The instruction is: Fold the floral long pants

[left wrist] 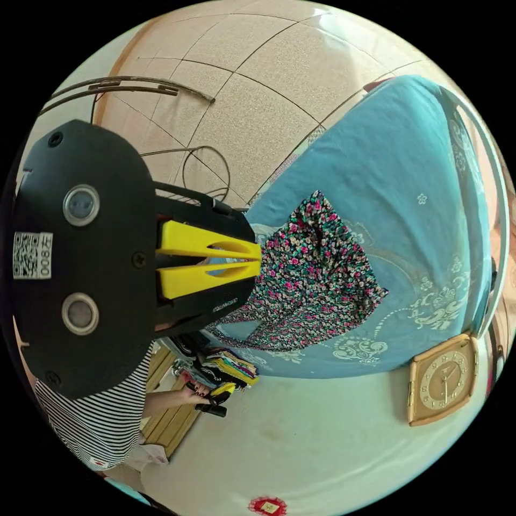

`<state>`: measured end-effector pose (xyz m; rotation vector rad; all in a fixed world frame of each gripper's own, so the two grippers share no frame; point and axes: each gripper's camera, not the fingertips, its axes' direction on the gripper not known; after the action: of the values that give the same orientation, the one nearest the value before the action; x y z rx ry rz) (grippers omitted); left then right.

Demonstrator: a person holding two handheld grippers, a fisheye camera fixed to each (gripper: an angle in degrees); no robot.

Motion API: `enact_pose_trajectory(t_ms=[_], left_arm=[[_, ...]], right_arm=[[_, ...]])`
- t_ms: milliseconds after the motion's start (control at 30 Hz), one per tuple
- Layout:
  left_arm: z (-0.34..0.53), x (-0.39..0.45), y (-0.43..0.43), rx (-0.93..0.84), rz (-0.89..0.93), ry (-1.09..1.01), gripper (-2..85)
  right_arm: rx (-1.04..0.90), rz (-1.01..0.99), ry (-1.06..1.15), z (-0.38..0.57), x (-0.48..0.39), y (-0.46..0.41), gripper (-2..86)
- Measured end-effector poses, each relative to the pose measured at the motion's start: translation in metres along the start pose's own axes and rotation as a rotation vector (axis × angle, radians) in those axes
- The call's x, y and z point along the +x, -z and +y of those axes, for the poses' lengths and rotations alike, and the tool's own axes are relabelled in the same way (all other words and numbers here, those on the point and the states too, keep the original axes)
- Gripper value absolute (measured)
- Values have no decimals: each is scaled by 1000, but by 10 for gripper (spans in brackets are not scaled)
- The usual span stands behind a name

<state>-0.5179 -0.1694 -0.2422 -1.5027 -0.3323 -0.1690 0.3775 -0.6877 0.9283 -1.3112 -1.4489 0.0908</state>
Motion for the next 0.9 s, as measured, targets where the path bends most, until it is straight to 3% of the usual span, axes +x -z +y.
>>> enact_pose_trajectory(t_ms=[233, 533, 900], left_arm=[[-68, 18, -65, -196, 13, -63, 9], [-129, 38, -133, -373, -117, -148, 12], [-168, 70, -249, -538, -192, -327, 12]], right_arm=[[202, -145, -339, 187, 155, 75, 49], [288, -127, -671, 394, 321, 154, 56], [363, -164, -749, 545, 454, 241, 58]])
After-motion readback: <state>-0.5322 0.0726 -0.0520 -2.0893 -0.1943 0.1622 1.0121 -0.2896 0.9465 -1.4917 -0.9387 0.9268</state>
